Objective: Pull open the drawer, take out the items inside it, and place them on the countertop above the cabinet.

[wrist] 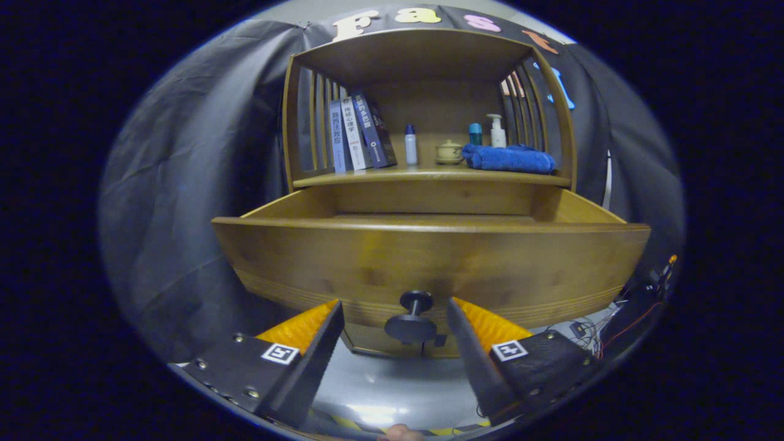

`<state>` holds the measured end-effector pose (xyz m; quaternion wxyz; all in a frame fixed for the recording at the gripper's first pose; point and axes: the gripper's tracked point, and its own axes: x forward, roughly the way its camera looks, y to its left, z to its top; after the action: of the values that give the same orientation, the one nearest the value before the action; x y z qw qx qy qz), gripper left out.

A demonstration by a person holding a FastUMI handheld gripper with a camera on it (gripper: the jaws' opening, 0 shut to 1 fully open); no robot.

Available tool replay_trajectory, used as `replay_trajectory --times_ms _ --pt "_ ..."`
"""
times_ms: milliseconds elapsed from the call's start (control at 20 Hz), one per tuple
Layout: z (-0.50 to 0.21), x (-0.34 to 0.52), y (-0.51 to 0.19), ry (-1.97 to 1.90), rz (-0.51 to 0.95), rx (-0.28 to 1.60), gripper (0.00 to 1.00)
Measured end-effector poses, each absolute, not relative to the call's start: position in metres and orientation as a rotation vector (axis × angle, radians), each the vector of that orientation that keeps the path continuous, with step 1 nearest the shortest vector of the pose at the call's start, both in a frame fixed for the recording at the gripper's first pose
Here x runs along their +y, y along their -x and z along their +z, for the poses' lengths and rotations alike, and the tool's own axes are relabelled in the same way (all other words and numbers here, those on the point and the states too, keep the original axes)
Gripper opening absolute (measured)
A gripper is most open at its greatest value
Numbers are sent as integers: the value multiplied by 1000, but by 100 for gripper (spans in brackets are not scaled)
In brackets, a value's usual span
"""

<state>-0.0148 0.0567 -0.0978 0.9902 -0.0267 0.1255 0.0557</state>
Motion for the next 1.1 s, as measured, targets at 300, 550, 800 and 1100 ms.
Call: replay_trajectory --times_ms 300,550,800,1100 --pt "-57 66 18 94 65 254 98" --pt "-23 67 2 120 36 242 97" --pt "-9 68 -36 138 -2 293 97" --pt "-11 69 -81 148 -54 380 98"
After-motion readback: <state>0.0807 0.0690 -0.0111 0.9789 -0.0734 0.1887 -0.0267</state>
